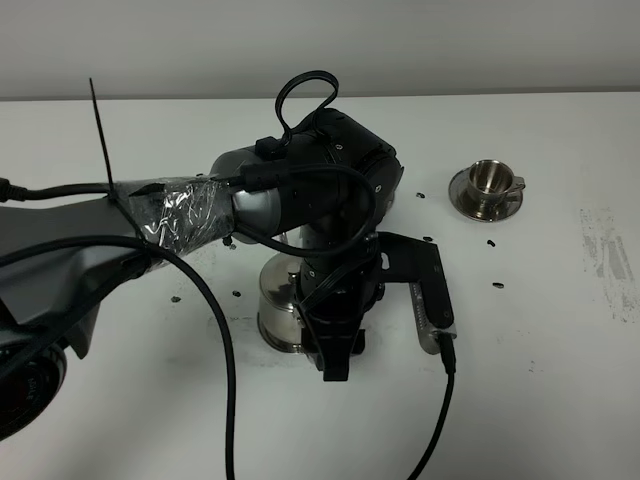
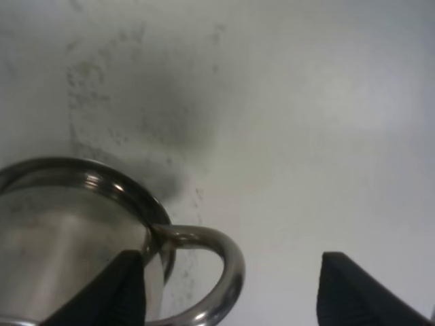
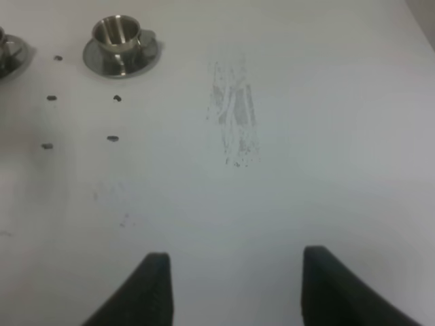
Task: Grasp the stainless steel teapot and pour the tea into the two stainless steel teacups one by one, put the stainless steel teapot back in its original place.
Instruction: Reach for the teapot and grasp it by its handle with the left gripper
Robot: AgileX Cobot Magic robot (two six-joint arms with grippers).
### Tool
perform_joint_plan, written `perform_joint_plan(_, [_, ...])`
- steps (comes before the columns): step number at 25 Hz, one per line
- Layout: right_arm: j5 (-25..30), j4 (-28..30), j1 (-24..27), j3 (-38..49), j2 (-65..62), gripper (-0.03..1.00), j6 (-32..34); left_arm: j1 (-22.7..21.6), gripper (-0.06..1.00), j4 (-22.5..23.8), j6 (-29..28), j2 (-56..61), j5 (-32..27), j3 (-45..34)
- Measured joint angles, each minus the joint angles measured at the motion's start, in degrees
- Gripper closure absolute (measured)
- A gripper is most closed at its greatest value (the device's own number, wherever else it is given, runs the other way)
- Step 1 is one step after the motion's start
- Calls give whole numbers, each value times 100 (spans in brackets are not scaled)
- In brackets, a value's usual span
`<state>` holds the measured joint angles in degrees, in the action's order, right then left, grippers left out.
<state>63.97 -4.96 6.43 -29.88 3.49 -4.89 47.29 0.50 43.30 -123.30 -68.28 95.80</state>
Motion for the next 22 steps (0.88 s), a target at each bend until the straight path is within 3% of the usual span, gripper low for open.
perform_joint_plan(8, [0, 0, 0, 0, 0, 55, 0, 70, 46, -2, 293, 39, 86, -40])
perform_joint_plan(15, [0, 0, 0, 0, 0, 55, 0, 410, 46, 60, 266, 892, 1385, -1206])
perform_joint_plan(22, [0, 0, 0, 0, 0, 55, 0, 916, 47, 684, -1284, 1328, 2050, -2064])
